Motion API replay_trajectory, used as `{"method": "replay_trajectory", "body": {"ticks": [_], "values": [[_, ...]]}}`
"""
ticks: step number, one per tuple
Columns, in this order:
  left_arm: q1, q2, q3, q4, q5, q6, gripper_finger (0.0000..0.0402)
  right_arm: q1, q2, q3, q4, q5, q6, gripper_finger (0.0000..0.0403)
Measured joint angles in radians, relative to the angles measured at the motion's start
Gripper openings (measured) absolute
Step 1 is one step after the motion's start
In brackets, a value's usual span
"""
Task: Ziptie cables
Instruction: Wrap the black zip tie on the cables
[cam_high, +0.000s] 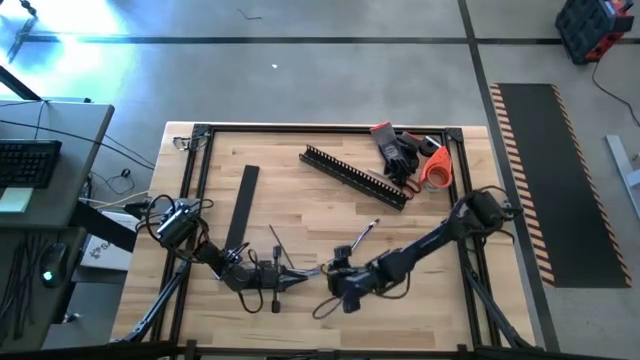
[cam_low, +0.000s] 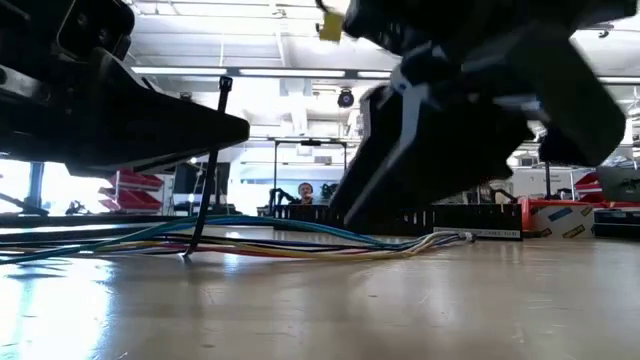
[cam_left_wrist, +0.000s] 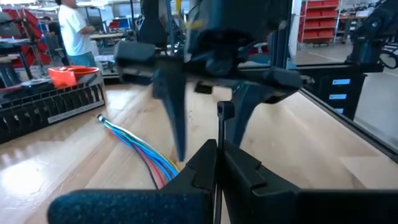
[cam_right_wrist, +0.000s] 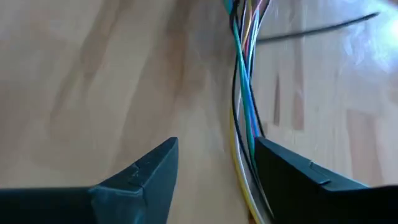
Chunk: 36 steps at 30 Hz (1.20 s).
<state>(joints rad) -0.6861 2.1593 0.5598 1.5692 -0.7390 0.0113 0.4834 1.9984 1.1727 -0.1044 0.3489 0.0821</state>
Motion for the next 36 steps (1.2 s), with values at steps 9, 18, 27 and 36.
{"method": "replay_trajectory", "body": {"ticks": [9, 18, 27, 36], "values": [[0.014, 0.000, 0.005, 0.001, -0.004, -0.062, 0.0000, -0.114, 0.006, -0.040, 0.014, -0.141, -0.177, 0.0258], [0.092, -0.001, 0.021, -0.001, 0.115, -0.058, 0.0000, -0.214, 0.003, -0.153, 0.184, -0.389, -0.168, 0.0098], [0.273, -0.002, 0.021, 0.000, 0.367, -0.051, 0.0000, -0.232, 0.009, -0.303, 0.530, -0.273, 0.067, 0.0004], [0.459, -0.008, 0.110, -0.006, 0.762, 0.038, 0.0000, -0.245, -0.030, -0.341, 0.503, 0.014, 0.259, 0.0001]]}}
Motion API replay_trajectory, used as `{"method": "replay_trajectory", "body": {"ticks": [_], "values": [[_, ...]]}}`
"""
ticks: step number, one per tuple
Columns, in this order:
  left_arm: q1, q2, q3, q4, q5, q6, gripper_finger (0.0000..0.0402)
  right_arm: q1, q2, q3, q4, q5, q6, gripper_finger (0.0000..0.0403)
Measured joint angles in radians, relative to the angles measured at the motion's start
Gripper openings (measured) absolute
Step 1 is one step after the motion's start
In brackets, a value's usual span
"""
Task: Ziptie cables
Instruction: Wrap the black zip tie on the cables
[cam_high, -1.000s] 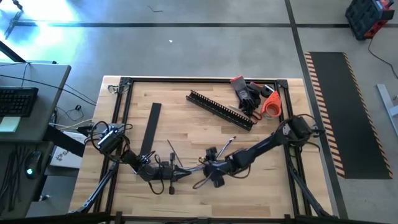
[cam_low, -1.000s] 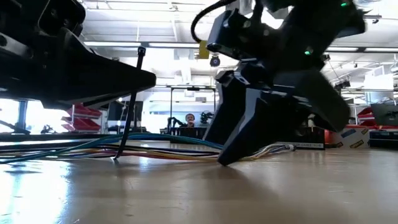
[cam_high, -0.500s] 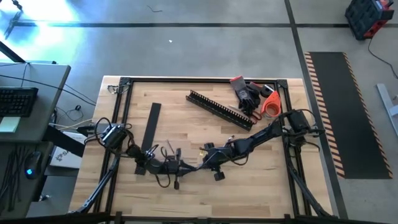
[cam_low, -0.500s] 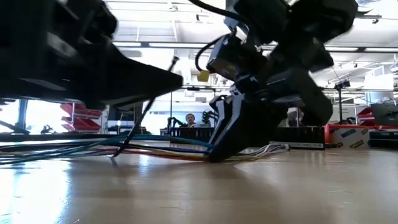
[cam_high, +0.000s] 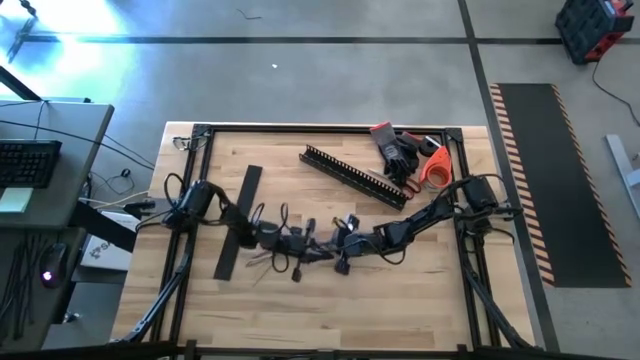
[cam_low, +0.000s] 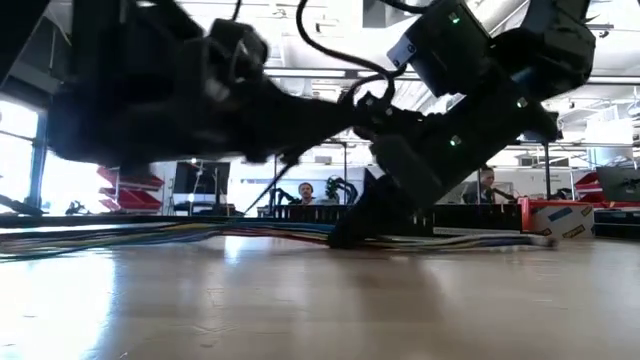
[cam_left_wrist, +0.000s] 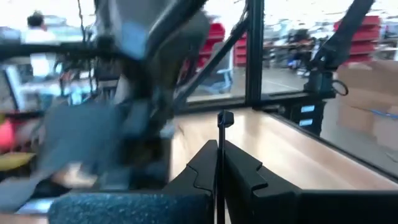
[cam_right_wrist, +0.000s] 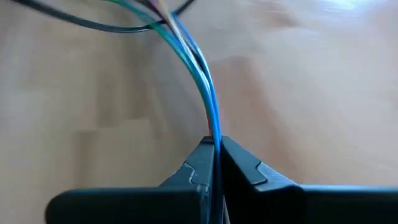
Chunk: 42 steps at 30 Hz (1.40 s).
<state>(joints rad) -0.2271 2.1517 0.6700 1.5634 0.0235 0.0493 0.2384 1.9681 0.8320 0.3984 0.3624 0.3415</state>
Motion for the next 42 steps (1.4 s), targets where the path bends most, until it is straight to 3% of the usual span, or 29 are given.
{"method": "replay_trajectory", "body": {"ticks": [5, 9, 19, 26, 29, 37, 42], "values": [[0.041, 0.000, 0.085, -0.093, 0.117, 0.015, 0.0000, -0.006, -0.148, 0.001, -0.193, 0.104, -0.004, 0.0001], [0.019, 0.000, 0.100, -0.101, 0.123, 0.028, 0.0000, -0.005, -0.224, 0.001, -0.276, 0.027, -0.012, 0.0000], [-0.041, 0.003, 0.094, -0.188, 0.050, 0.041, 0.0000, -0.007, -0.087, 0.003, 0.043, -0.198, -0.065, 0.0000], [-0.056, 0.003, 0.094, -0.202, 0.036, 0.034, 0.0000, -0.017, -0.036, 0.003, 0.070, -0.252, -0.131, 0.0007], [-0.063, 0.003, 0.094, -0.212, 0.027, 0.034, 0.0000, -0.016, -0.038, 0.003, 0.055, -0.283, -0.160, 0.0040], [-0.094, 0.003, 0.095, -0.235, 0.024, 0.034, 0.0000, -0.079, -0.126, 0.004, -0.129, -0.314, -0.255, 0.0181], [-0.128, 0.004, 0.095, -0.237, 0.015, 0.039, 0.0000, -0.142, -0.162, 0.005, -0.031, -0.344, -0.264, 0.0206]]}}
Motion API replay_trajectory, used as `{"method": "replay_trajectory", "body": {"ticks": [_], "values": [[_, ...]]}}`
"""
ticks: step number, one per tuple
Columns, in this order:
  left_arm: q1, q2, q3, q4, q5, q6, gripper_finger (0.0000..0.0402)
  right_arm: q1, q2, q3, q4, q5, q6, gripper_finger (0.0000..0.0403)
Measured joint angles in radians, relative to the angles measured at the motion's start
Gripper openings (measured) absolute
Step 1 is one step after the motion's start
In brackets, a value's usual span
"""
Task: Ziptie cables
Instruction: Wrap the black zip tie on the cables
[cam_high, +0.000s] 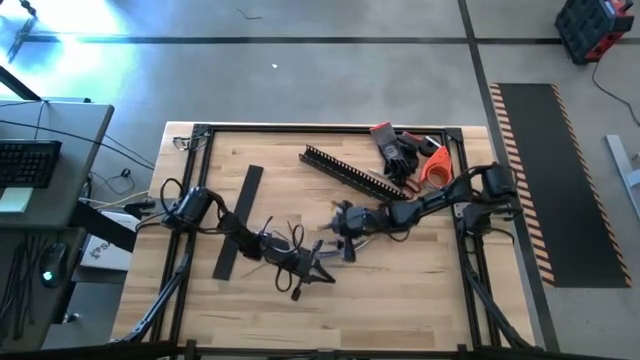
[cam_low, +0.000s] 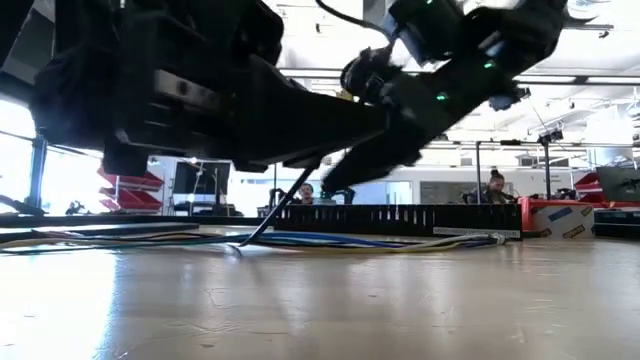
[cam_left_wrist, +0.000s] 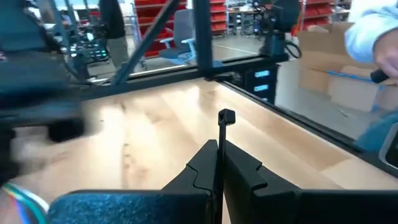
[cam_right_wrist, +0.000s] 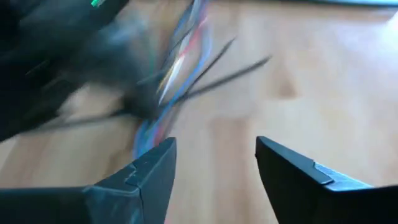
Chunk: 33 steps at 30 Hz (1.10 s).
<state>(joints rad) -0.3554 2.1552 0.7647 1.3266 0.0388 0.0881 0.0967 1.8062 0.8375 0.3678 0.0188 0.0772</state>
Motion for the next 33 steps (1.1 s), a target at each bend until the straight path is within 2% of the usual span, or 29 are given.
{"method": "replay_trajectory", "body": {"ticks": [5, 10, 12, 14, 22, 26, 33], "values": [[-0.027, 0.007, 0.000, -0.005, -0.024, 0.002, 0.0000, -0.053, 0.057, 0.054, 0.122, -0.112, -0.022, 0.0160], [-0.047, 0.007, 0.000, -0.006, -0.029, 0.000, 0.0000, -0.079, 0.204, 0.225, 0.062, -0.228, -0.158, 0.0075], [-0.058, 0.007, -0.010, -0.012, -0.042, -0.012, 0.0000, -0.093, 0.262, 0.294, 0.048, -0.329, -0.190, 0.0039], [-0.073, 0.007, -0.027, -0.018, -0.076, -0.029, 0.0000, -0.109, 0.317, 0.359, 0.046, -0.376, -0.191, 0.0011], [-0.132, 0.007, -0.089, 0.023, -0.180, -0.065, 0.0000, -0.191, 0.474, 0.515, -0.049, -0.569, -0.201, 0.0002], [-0.150, 0.007, -0.102, 0.024, -0.207, -0.077, 0.0000, -0.199, 0.529, 0.578, -0.159, -0.582, -0.251, 0.0000], [-0.158, 0.007, -0.095, 0.031, -0.233, -0.102, 0.0000, -0.194, 0.511, 0.585, -0.299, -0.508, -0.310, 0.0000]]}}
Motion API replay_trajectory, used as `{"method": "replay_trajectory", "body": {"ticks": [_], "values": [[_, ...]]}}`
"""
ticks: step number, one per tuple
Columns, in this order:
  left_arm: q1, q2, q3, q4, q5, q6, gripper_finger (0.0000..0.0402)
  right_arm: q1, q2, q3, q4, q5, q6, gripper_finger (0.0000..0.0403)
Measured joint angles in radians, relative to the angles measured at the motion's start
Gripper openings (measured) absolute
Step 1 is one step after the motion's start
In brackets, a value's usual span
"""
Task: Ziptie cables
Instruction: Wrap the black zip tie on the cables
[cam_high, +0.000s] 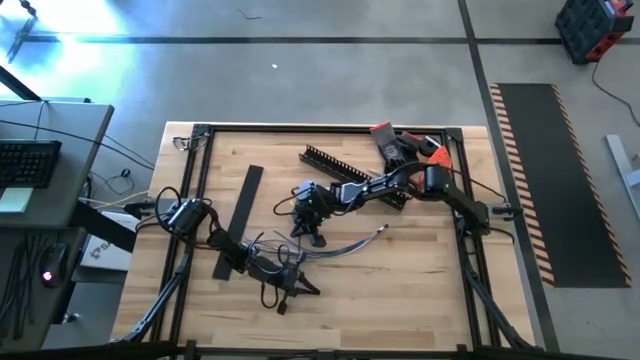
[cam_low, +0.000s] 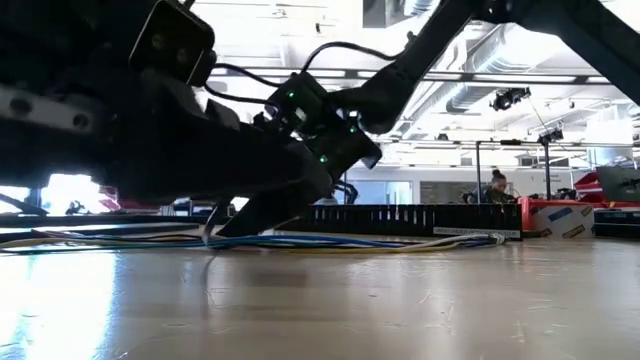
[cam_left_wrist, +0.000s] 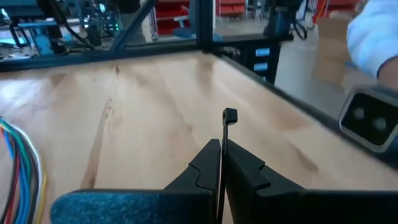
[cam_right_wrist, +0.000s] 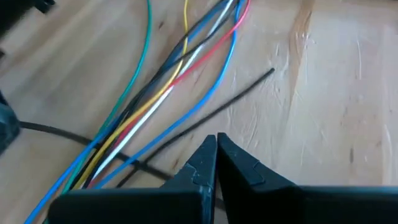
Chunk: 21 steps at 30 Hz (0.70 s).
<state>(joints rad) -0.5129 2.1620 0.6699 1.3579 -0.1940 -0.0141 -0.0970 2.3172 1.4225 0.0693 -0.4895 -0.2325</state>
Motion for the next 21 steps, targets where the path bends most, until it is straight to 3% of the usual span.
{"method": "replay_trajectory", "body": {"ticks": [13, 21], "values": [[0.012, 0.000, 0.084, 0.028, -0.052, 0.012, 0.0000, -0.021, -0.188, -0.222, -0.078, 0.097, -0.084, 0.0000], [0.054, 0.044, 0.140, 0.111, -0.013, 0.050, 0.0000, -0.022, -0.231, -0.291, -0.063, 0.144, -0.090, 0.0000]]}}
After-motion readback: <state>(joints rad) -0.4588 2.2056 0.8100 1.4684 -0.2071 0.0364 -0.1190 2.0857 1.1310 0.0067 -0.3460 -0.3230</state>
